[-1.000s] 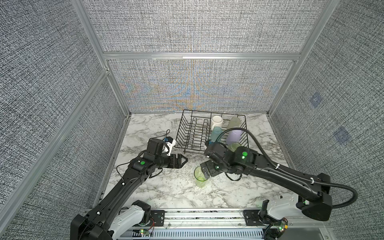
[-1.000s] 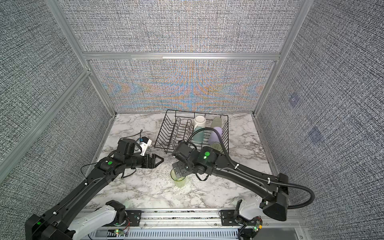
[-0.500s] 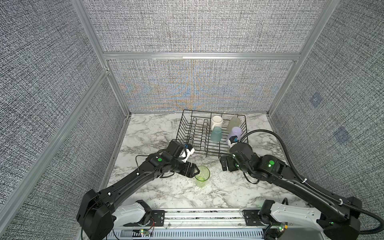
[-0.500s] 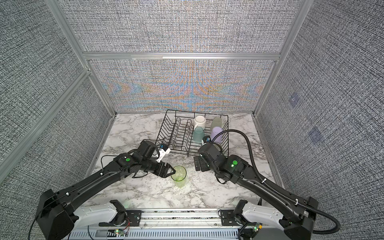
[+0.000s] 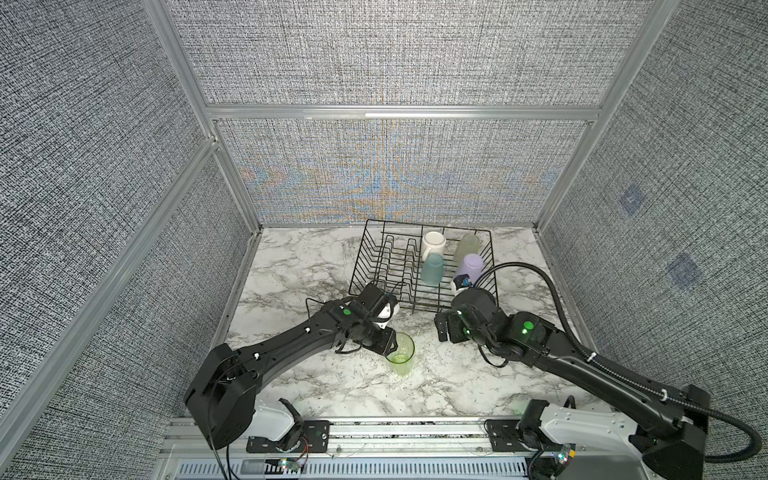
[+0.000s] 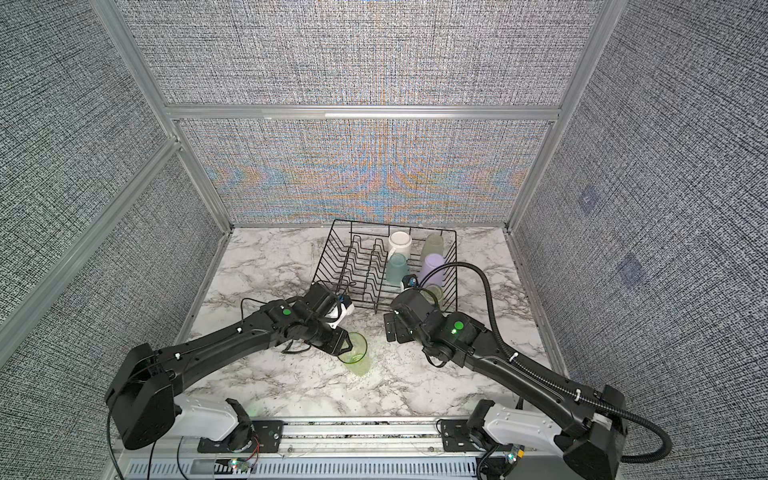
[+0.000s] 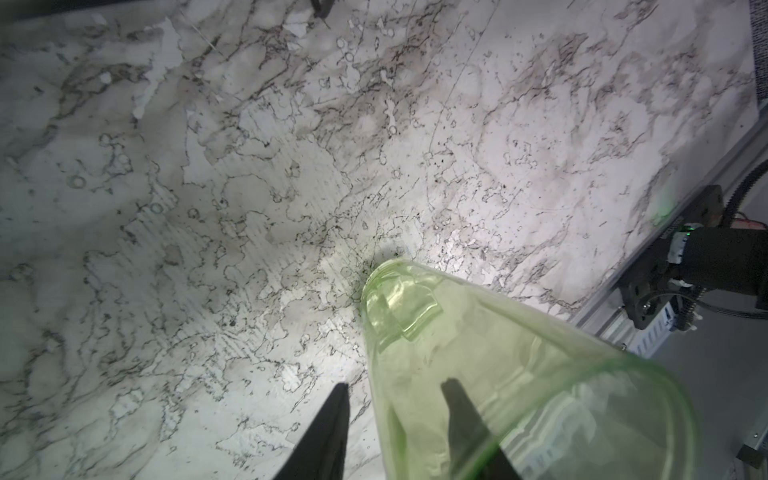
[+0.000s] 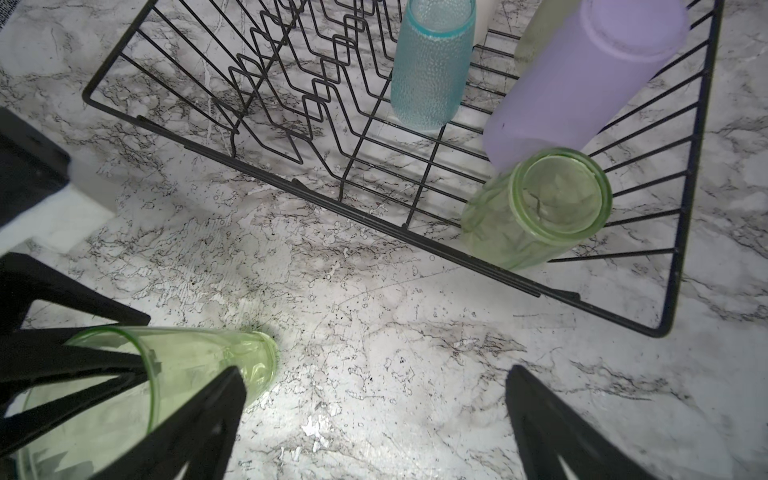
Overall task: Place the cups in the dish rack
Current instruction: 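Grasp the green glass cup with the left gripper while the right gripper approaches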
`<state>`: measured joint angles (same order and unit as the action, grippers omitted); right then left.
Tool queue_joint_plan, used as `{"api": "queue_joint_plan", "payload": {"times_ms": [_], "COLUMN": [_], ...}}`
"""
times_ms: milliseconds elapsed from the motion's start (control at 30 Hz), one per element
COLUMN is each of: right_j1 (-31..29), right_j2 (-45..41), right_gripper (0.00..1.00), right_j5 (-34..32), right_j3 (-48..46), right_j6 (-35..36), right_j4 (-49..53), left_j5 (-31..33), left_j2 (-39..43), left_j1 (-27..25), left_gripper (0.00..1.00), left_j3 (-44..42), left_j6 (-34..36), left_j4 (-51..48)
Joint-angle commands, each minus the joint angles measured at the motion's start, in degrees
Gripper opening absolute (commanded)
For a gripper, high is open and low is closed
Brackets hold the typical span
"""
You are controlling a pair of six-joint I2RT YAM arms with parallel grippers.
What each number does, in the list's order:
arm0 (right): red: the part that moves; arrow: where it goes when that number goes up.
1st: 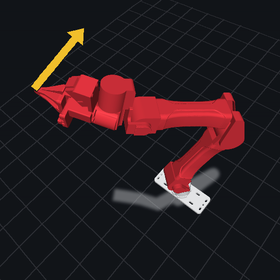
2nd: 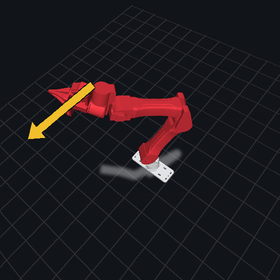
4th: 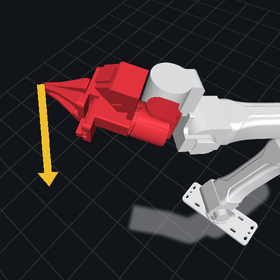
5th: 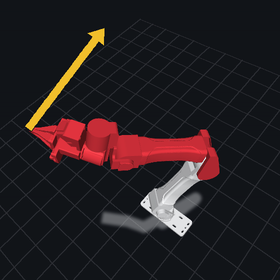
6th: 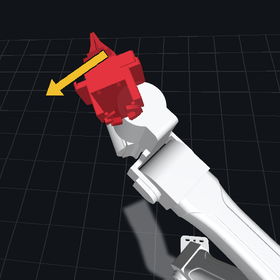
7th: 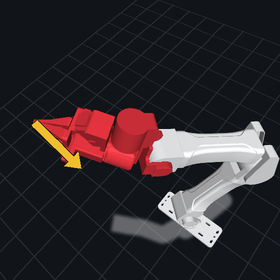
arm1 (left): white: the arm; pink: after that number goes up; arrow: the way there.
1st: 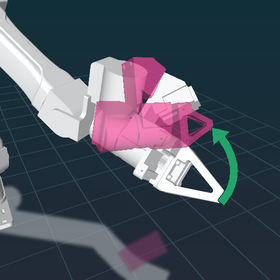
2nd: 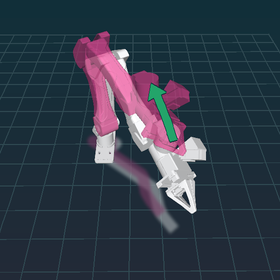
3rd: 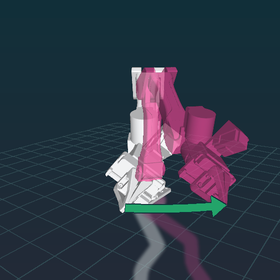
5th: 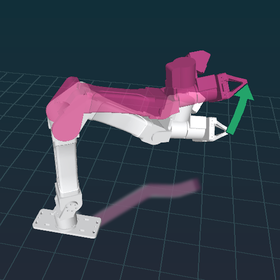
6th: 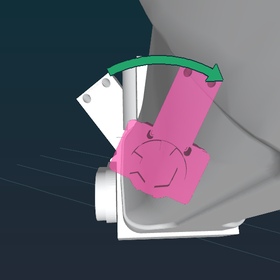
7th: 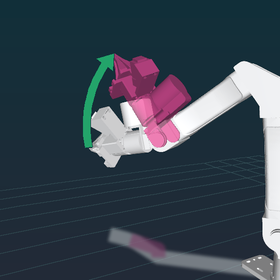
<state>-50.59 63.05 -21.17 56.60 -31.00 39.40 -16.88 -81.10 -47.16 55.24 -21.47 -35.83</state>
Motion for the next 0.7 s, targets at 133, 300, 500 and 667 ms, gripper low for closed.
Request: {"api": "queue_joint_plan", "payload": {"times_ms": [133, 300, 500, 667], "right_j1": [0.0, 0.0, 0.0, -0.2], "right_j2": [-3.3, -7.6, -17.3, -24.6], "right_gripper": [0.98, 0.96, 0.99, 0.99], "right_j5": [1.2, 7.7, 17.0, 28.1], "right_j3": [-5.8, -9.9, -17.6, -20.6], "right_j6": [-0.7, 4.1, 12.3, 21.4], "right_j4": [-7.8, -14.6, -28.1, -34.7], "left_j5": [1.3, -0.4, -7.1, -25.3], "left_j2": [0.4, 3.8, 8.9, 13.1], "left_j1": [-0.1, 0.0, 1.8, 10.8], "left_gripper": [0.16, 0.00, 0.00, 0.00], "left_j3": [0.6, 0.5, 1.6, -1.1], "left_j6": [-0.1, 1.2, 4.1, 1.9], "left_j4": [-1.3, -2.2, -2.0, 4.2]}}
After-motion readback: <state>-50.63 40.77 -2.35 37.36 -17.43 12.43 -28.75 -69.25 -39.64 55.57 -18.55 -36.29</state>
